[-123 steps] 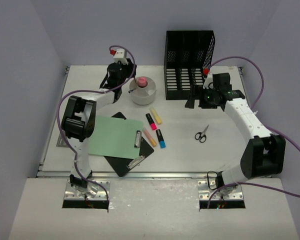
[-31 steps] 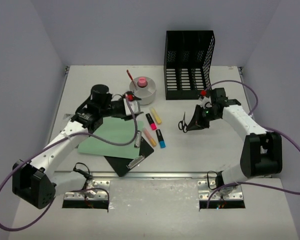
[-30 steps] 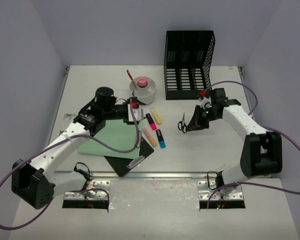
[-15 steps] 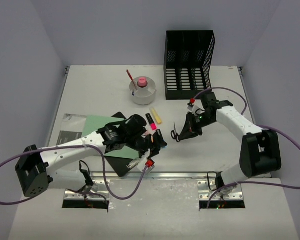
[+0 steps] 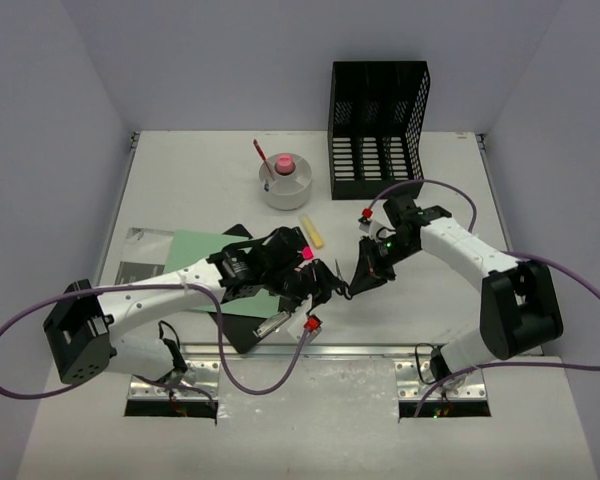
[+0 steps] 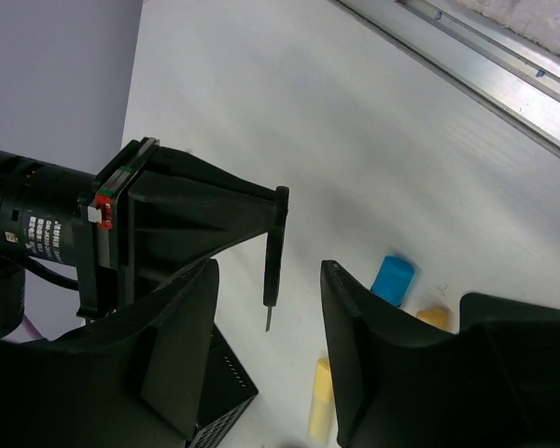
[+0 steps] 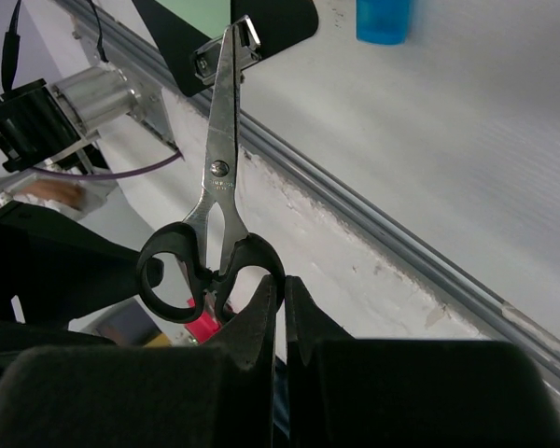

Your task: Organize the desk

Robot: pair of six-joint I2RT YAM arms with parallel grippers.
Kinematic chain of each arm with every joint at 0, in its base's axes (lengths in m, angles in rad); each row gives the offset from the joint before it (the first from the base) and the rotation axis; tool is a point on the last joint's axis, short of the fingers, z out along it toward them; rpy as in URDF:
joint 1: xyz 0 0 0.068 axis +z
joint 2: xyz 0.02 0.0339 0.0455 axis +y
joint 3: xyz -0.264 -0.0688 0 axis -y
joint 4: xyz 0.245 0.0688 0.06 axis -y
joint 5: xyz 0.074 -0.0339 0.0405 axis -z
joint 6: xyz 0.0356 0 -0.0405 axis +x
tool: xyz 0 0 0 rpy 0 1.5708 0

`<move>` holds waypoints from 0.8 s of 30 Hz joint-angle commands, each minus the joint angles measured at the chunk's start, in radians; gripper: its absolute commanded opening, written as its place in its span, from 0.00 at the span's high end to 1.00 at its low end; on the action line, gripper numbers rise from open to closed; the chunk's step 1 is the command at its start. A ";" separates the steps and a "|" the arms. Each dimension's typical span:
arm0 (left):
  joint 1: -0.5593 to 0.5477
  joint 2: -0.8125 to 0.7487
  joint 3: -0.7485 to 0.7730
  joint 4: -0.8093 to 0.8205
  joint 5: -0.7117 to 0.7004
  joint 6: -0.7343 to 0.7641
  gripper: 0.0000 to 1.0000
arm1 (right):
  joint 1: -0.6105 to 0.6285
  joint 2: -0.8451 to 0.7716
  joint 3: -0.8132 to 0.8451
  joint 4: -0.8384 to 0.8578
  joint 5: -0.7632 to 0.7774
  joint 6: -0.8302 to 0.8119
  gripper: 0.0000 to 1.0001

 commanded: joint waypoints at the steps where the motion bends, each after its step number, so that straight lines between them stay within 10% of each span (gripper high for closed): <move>1: -0.009 0.020 0.033 0.032 0.024 0.029 0.55 | 0.019 -0.022 0.022 -0.001 -0.016 -0.001 0.99; 24: -0.039 0.105 0.076 0.014 -0.007 0.062 0.92 | 0.031 -0.040 0.034 -0.008 -0.087 0.009 0.99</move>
